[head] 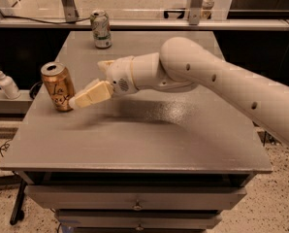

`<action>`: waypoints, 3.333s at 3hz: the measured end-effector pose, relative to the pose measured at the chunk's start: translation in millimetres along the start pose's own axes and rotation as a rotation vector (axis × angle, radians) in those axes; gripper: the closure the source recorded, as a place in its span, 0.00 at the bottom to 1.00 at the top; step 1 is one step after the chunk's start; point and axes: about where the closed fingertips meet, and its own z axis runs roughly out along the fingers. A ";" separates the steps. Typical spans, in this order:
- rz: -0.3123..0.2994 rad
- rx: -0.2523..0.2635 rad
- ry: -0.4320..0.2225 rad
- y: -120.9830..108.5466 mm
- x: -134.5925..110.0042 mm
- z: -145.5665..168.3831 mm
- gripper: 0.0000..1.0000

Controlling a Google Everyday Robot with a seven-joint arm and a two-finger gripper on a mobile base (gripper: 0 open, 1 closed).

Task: Knock orange can over

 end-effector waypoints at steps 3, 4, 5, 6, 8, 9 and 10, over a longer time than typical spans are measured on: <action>0.044 -0.069 -0.096 14.9 -3.6 74.6 0.41; 0.056 -0.063 -0.094 25.1 -10.0 60.7 0.65; 0.028 -0.017 -0.064 25.7 -28.5 24.8 0.87; -0.057 0.017 0.043 30.0 -61.6 -7.5 1.00; -0.190 0.059 0.471 0.2 -58.7 -42.8 1.00; -0.241 0.052 0.736 -13.6 -21.0 -56.8 1.00; -0.262 0.000 0.948 -8.9 18.9 -68.2 1.00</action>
Offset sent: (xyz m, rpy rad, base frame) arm 0.0051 0.0986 -0.0189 0.1535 0.0199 0.0623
